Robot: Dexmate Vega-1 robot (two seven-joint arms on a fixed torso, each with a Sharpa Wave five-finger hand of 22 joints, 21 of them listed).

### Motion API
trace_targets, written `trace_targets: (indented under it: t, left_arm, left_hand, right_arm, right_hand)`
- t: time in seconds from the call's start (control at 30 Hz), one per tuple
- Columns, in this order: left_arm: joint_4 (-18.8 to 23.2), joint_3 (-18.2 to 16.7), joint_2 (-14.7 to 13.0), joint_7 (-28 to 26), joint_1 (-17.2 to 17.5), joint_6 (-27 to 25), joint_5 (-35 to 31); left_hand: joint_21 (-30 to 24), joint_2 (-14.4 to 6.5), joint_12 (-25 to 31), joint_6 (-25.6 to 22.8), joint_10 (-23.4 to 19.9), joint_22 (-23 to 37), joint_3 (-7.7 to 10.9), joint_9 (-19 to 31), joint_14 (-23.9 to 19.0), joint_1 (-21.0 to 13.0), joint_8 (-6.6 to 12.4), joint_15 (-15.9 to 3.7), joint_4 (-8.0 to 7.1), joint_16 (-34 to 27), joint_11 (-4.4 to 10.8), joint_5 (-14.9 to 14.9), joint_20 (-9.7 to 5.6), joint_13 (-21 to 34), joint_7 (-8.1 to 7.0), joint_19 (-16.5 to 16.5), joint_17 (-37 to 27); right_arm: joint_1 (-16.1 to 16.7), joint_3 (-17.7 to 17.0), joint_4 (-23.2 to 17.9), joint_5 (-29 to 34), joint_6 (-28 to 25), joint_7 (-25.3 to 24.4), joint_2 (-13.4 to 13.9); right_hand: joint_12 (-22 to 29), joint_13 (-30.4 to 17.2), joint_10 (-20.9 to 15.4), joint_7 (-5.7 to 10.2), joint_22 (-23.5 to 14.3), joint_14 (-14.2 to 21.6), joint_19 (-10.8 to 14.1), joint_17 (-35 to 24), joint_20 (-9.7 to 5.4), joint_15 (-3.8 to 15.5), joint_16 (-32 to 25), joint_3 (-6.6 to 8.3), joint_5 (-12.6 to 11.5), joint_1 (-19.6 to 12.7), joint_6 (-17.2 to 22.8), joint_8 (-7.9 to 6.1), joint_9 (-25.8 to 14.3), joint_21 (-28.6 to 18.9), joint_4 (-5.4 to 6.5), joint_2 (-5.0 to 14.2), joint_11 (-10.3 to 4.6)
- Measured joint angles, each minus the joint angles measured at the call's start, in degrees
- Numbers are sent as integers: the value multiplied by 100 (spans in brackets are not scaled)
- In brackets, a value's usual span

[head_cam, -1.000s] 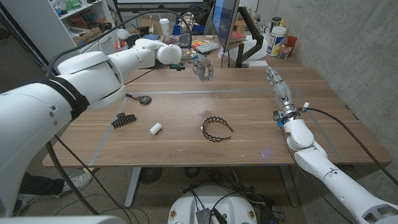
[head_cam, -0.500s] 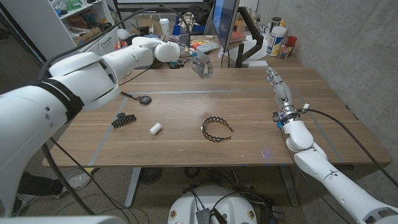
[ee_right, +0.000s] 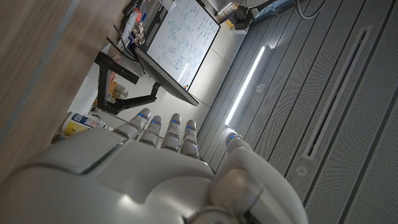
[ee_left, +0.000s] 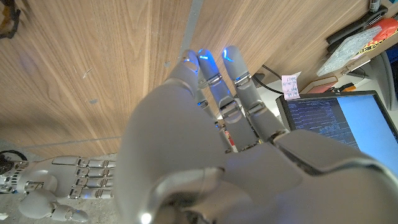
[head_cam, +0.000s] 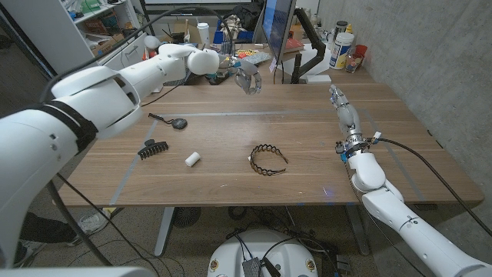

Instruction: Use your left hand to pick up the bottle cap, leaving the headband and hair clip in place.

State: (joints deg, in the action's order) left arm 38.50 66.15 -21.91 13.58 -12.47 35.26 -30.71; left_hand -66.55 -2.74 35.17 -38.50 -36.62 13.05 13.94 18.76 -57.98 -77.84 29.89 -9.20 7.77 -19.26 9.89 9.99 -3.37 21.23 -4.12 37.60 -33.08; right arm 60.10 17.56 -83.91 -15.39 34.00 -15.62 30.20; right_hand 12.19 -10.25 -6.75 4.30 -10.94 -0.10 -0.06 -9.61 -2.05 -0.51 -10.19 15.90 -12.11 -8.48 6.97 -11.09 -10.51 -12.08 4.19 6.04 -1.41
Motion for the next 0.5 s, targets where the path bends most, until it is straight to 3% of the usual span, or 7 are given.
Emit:
trace_targets:
  t: [0.5]
  left_arm:
    - [-51, -156, -92, -139, -38, 162, -28]
  left_hand:
    - [-44, -24, 0, -2, 1, -27, -30, 25, 0, 26, 0, 0, -16, 23, 1, -2, -7, 0, 2, -52, -27]
  right_arm:
    - [106, -24, -160, 186, -61, -254, -133]
  right_hand:
    - [0, 0, 31, -22, 0, -10, 0, 0, 0, -52, 0, -24, 0, 0, -23, 0, 0, 0, 24, 0, 30]
